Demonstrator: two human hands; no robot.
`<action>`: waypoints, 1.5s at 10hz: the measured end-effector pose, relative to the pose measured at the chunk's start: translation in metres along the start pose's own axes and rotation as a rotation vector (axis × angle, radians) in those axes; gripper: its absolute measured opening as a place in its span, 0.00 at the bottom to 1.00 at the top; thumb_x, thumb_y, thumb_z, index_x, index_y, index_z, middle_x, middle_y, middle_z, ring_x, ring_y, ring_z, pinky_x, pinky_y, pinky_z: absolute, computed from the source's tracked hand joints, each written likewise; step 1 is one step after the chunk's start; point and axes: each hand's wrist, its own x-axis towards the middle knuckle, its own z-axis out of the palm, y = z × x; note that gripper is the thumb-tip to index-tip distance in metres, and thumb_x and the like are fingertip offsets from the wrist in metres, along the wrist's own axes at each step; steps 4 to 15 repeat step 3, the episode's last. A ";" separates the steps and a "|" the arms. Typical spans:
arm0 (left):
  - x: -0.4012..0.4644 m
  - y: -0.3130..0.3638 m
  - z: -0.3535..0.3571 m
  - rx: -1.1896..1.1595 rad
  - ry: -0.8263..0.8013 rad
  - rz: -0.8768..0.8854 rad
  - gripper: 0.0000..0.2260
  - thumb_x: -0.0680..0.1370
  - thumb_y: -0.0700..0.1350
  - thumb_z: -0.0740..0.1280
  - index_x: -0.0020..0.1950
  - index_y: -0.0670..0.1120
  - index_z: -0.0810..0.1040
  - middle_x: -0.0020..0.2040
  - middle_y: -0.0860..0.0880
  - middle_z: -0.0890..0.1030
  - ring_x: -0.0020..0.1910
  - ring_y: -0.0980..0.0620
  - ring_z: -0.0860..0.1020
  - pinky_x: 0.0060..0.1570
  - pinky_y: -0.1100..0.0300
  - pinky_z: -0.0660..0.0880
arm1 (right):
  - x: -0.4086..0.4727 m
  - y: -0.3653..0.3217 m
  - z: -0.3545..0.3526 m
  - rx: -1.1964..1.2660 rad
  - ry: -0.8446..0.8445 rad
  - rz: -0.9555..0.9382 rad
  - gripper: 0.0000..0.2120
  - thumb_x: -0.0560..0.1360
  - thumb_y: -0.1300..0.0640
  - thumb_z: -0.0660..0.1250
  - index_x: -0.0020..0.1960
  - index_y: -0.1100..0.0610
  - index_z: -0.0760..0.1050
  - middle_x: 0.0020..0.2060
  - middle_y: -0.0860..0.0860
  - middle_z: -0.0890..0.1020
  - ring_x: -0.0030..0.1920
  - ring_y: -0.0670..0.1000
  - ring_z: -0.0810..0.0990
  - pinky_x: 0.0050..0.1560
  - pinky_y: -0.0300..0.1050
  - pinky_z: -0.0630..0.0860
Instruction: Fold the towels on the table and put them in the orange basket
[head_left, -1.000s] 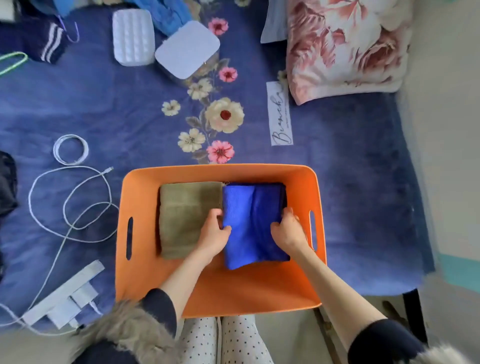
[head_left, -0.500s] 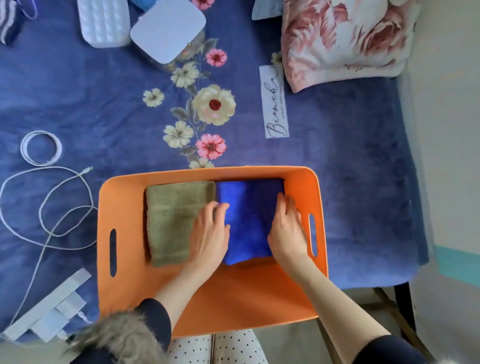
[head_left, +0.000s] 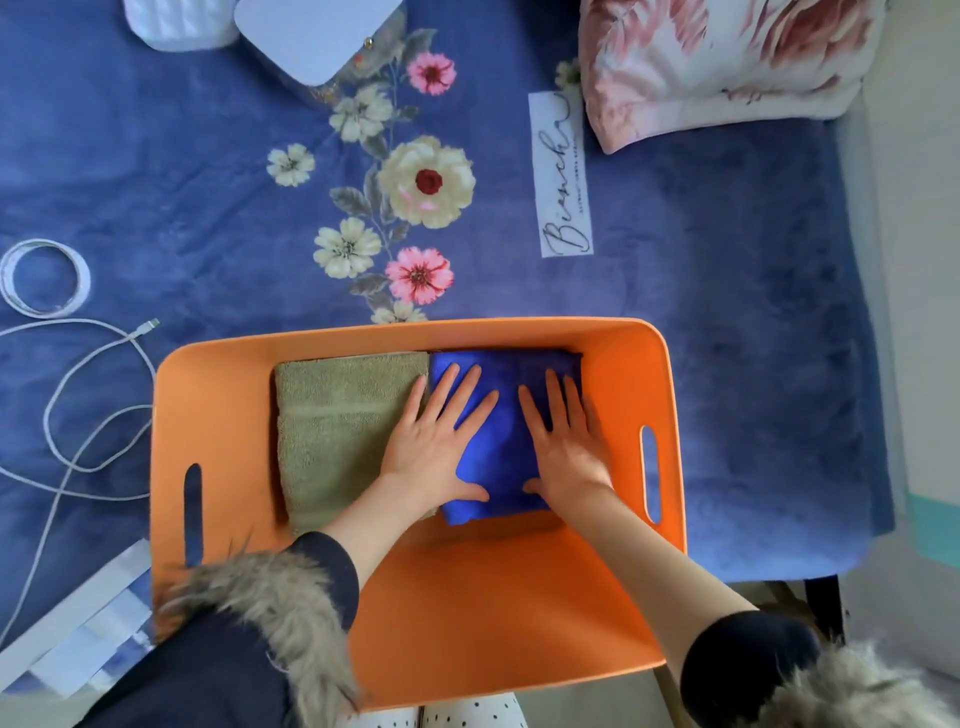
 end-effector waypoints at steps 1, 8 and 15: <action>0.005 0.002 0.001 -0.022 -0.008 -0.024 0.53 0.64 0.72 0.63 0.71 0.53 0.29 0.69 0.48 0.24 0.67 0.45 0.23 0.66 0.43 0.27 | 0.006 0.004 -0.001 -0.019 -0.011 0.002 0.54 0.70 0.42 0.70 0.74 0.55 0.30 0.74 0.61 0.34 0.74 0.62 0.34 0.72 0.57 0.36; 0.001 0.004 -0.007 -0.011 -0.055 -0.030 0.53 0.65 0.73 0.62 0.70 0.53 0.28 0.70 0.48 0.25 0.69 0.45 0.25 0.69 0.39 0.33 | -0.016 0.004 -0.050 0.403 -0.063 0.061 0.36 0.75 0.43 0.63 0.76 0.55 0.52 0.75 0.58 0.56 0.75 0.58 0.54 0.72 0.50 0.53; 0.001 0.004 -0.007 -0.011 -0.055 -0.030 0.53 0.65 0.73 0.62 0.70 0.53 0.28 0.70 0.48 0.25 0.69 0.45 0.25 0.69 0.39 0.33 | -0.016 0.004 -0.050 0.403 -0.063 0.061 0.36 0.75 0.43 0.63 0.76 0.55 0.52 0.75 0.58 0.56 0.75 0.58 0.54 0.72 0.50 0.53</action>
